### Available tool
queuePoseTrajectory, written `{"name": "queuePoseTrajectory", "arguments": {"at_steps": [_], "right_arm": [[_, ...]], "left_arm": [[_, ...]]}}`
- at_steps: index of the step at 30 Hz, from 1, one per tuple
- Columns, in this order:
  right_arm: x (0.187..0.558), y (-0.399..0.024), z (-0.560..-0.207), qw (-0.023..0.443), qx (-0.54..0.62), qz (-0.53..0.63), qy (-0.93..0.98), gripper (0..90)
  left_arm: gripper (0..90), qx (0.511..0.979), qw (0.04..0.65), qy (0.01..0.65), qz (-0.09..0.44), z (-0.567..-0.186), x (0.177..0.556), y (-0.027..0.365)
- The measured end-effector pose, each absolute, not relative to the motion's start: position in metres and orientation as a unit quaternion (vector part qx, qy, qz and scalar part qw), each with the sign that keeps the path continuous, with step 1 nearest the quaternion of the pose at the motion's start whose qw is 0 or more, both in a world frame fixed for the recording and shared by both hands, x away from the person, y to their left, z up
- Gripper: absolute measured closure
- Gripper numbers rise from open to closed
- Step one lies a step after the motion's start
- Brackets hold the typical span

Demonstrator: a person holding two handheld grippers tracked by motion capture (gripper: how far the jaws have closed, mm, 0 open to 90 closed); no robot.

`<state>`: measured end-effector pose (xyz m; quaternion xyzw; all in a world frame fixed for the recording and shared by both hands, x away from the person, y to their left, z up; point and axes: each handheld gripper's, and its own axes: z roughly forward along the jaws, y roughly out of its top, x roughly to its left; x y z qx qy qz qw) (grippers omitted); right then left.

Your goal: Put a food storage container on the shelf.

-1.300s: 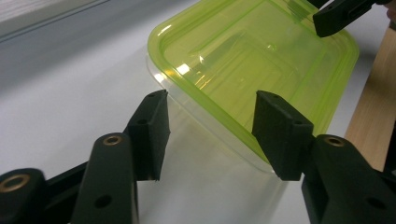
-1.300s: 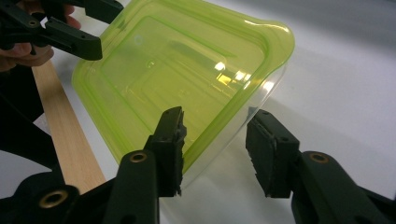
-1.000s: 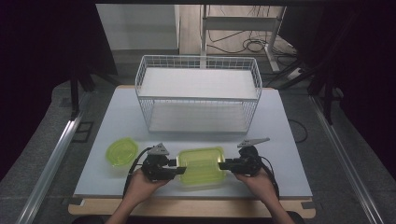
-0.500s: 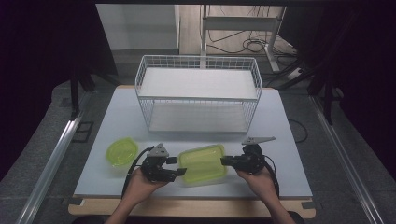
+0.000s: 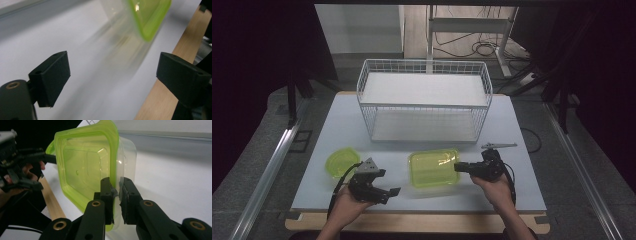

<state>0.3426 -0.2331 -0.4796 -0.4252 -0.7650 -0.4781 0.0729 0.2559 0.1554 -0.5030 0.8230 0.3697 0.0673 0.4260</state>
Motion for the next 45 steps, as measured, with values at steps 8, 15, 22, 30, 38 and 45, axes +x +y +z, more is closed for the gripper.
{"name": "queuePoseTrajectory", "arguments": {"at_steps": [8,15,22,30,38,45], "right_arm": [[0.347,-0.228,-0.471,0.086,-0.425,-0.488,-0.757,80.9],[0.353,-0.227,-0.448,0.087,-0.426,-0.497,-0.751,80.9],[0.363,-0.228,-0.421,0.081,-0.425,-0.508,-0.745,80.9],[0.38,-0.225,-0.384,0.069,-0.423,-0.519,-0.739,80.9],[0.399,-0.217,-0.345,0.053,-0.422,-0.531,-0.733,80.8],[0.422,-0.204,-0.314,0.032,-0.429,-0.532,-0.729,80.8]], "left_arm": [[4.3,0.825,0.413,0.372,0.106,-0.517,0.233,0.165],[4.3,0.827,0.422,0.347,0.137,-0.522,0.23,0.161],[3.4,0.829,0.428,0.323,0.156,-0.523,0.224,0.153],[3.2,0.837,0.421,0.315,0.149,-0.527,0.225,0.15],[3.2,0.84,0.418,0.314,0.145,-0.53,0.226,0.151],[3.2,0.843,0.415,0.309,0.143,-0.531,0.226,0.148]]}}
